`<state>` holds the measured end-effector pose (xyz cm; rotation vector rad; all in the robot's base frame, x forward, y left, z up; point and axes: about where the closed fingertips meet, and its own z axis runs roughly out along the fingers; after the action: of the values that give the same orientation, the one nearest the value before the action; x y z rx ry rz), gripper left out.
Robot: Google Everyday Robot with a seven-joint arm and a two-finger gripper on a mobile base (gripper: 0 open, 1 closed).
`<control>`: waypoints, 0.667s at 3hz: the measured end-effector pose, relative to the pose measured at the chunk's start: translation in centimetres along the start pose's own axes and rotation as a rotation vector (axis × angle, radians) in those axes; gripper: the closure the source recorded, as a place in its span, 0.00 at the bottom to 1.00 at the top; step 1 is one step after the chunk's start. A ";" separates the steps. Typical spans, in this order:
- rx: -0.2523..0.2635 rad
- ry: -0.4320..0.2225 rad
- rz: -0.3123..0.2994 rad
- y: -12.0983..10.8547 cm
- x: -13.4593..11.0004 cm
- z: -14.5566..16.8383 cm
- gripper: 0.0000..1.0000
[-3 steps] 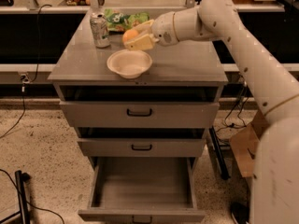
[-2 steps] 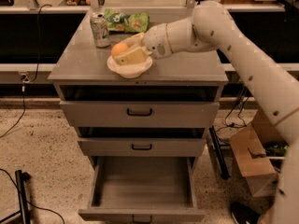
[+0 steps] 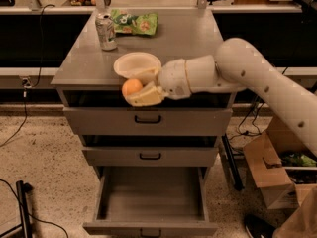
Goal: Place orange into bottom drawer
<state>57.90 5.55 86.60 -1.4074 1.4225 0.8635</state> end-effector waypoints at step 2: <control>0.004 0.001 0.012 1.1 2.8 1.5 1.00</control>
Offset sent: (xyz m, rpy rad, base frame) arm 0.0105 0.0231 -0.0754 0.0358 0.0444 -0.0923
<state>57.26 6.13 83.30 -1.3974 1.4345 0.8672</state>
